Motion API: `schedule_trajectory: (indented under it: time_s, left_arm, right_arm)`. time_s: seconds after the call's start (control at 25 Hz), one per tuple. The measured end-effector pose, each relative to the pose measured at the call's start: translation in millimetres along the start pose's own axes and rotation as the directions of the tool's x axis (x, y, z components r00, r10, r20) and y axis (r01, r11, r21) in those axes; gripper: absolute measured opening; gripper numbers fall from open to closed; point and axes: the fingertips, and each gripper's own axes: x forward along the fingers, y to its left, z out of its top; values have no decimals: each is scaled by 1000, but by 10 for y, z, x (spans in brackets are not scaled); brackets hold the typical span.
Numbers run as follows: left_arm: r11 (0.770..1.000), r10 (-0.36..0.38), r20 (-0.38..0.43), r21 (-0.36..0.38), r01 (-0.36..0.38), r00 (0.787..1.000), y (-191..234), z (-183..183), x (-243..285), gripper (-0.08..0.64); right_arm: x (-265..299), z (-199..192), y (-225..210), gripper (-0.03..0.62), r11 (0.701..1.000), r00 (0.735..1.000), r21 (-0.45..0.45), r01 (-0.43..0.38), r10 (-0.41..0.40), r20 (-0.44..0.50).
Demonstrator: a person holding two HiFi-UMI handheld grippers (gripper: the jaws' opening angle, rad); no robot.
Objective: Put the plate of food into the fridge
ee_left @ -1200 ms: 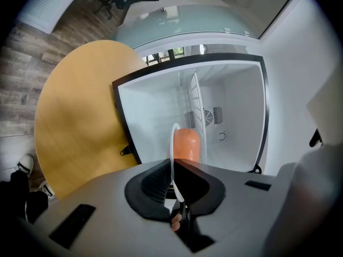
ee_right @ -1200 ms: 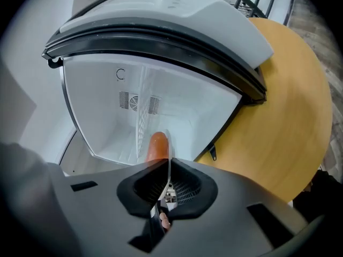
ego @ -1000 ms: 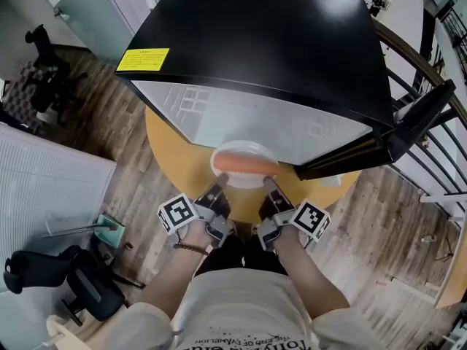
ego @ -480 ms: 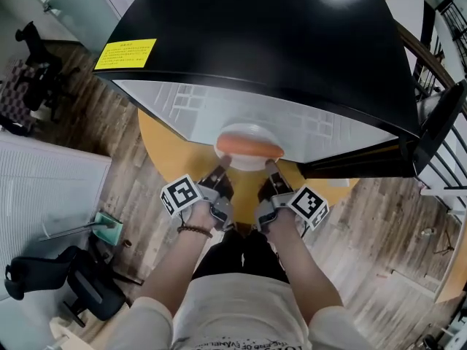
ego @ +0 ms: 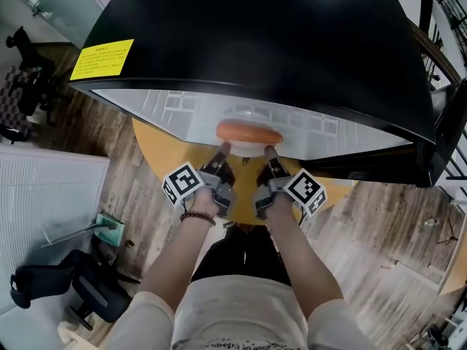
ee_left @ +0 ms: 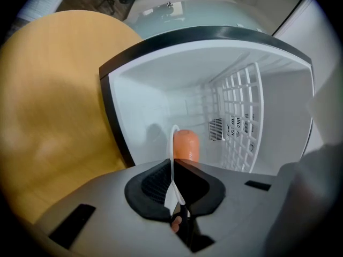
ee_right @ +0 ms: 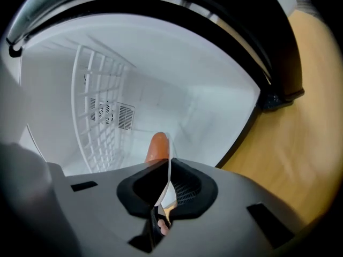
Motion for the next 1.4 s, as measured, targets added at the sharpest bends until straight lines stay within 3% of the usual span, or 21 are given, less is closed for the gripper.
schedule_trajectory:
  time_s: [1.4]
  left_arm:
    - [996,85,-17,33,-84,996,269,170,311,35]
  right_arm:
    - [389,84,-209,37,995,996,-51,90,-88,35]
